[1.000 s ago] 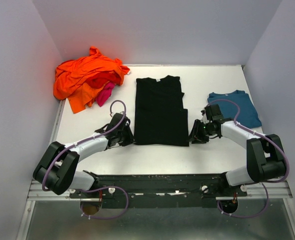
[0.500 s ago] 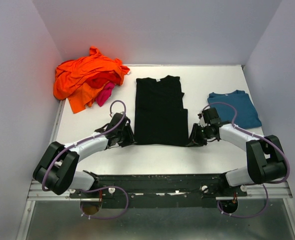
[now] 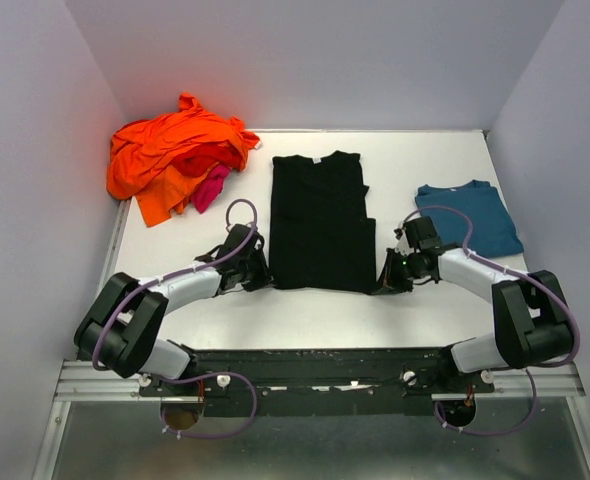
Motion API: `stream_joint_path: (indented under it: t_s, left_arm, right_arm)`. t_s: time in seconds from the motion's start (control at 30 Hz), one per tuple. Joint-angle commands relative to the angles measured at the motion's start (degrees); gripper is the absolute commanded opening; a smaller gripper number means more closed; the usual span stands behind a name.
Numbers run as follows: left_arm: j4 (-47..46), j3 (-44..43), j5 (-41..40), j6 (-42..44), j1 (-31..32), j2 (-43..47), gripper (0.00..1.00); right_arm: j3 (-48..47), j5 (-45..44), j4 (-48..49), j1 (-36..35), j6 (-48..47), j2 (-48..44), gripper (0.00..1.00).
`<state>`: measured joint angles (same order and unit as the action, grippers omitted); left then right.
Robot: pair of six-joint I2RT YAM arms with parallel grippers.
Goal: Fold and stack the t-shirts
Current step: Grab one side of the 2/3 rectangular tshirt with both arms, then fold the long partially folded tshirt into a neat square
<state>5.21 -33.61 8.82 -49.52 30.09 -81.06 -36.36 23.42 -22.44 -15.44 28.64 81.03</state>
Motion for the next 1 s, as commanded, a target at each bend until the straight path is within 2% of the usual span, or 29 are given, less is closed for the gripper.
stream_joint_path:
  t_s: [0.0,0.23,0.4,0.5,0.63,0.8,0.97]
  left_arm:
    - [7.9,0.0,-5.4,2.2,0.1,4.6,0.0]
    - [19.2,0.1,-5.7,2.7,1.6,19.4,0.0]
    - [22.3,-4.9,-4.2,3.2,1.6,24.5,0.0]
    - [23.3,-12.2,-6.2,6.2,0.1,20.4,0.0]
    - [18.6,-21.3,-5.4,7.9,-4.3,12.8,0.0]
    - [12.8,-31.5,-5.7,6.7,-10.1,0.8,0.0]
    - [11.3,-42.4,-3.8,6.6,-12.6,-12.5,0.0]
  right_arm:
    - [-0.8,1.3,-5.5,-0.5,-0.4,-7.4,0.01]
    - [-3.5,-1.3,-17.0,-0.5,-1.4,-22.8,0.01]
    - [-9.8,-4.6,-20.5,-0.4,-1.2,-26.0,0.01]
    - [-16.5,-7.7,-21.0,-0.3,-2.7,-22.0,0.01]
    - [-25.8,-9.4,-18.4,1.0,-3.0,-12.9,0.01]
    - [-39.1,-6.5,-16.1,4.0,-2.0,3.1,0.01]
    - [-53.4,-4.3,-16.5,6.2,-0.5,17.6,0.01]
